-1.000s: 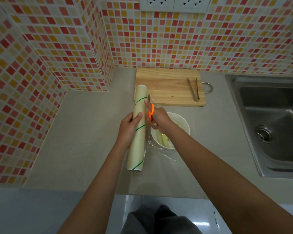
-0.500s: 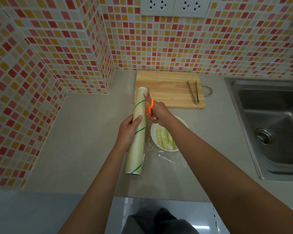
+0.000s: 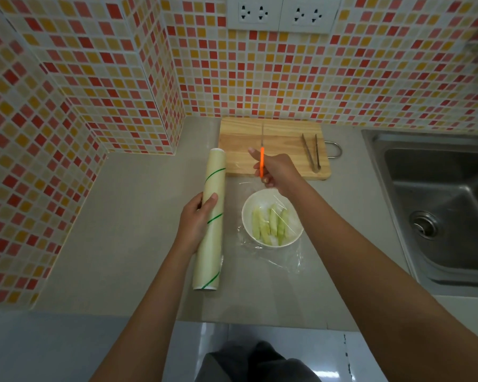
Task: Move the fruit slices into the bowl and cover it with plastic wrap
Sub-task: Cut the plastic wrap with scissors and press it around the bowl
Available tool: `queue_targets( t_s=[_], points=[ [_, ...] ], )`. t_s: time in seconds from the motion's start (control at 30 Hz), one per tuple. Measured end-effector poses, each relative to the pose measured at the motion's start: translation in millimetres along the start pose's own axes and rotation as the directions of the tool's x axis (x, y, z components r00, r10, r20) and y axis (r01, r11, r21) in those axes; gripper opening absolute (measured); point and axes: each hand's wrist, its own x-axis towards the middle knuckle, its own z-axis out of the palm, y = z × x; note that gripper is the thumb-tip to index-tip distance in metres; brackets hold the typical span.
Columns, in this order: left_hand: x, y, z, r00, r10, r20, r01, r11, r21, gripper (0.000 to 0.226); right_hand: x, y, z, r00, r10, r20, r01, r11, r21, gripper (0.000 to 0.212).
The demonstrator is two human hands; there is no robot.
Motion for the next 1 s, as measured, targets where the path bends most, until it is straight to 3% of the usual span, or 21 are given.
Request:
queue_targets(
  t_s=[0.23, 0.37, 0.47, 0.6, 0.83, 1.0],
  points=[
    [6, -18, -16, 0.997, 0.025, -0.076, -0.015, 0.99, 0.139, 0.023, -20, 43, -82, 0.984, 0.012, -0.179, -0.021, 0.999, -0.049, 0.019],
    [5, -35, -15, 0.995, 0.021, -0.093, 0.004, 0.966, 0.26, 0.024, -30, 92, -112, 0.94, -0.044, -0.337, -0.1, 0.913, -0.396, 0.04],
    [4, -44, -11, 0.995, 0.015, -0.097, 0.019, 0.939, 0.343, 0.028, -35, 128, -119, 0.912, -0.079, -0.402, -0.149, 0.851, -0.504, 0.049],
    [5, -49, -5, 0.994, 0.039, -0.103, 0.015, 0.878, 0.478, 0.035, -42, 156, -115, 0.856, -0.128, -0.501, -0.235, 0.767, -0.597, 0.043],
    [-1, -45, -3, 0.991, 0.086, -0.105, 0.013, 0.707, 0.707, 0.047, -54, 172, -113, 0.839, -0.221, -0.497, -0.225, 0.691, -0.687, 0.027],
    [-7, -45, -3, 0.985, 0.094, -0.144, 0.05, 0.644, 0.764, 0.057, -55, 178, -114, 0.849, -0.285, -0.445, -0.237, 0.547, -0.803, 0.025]
  ],
)
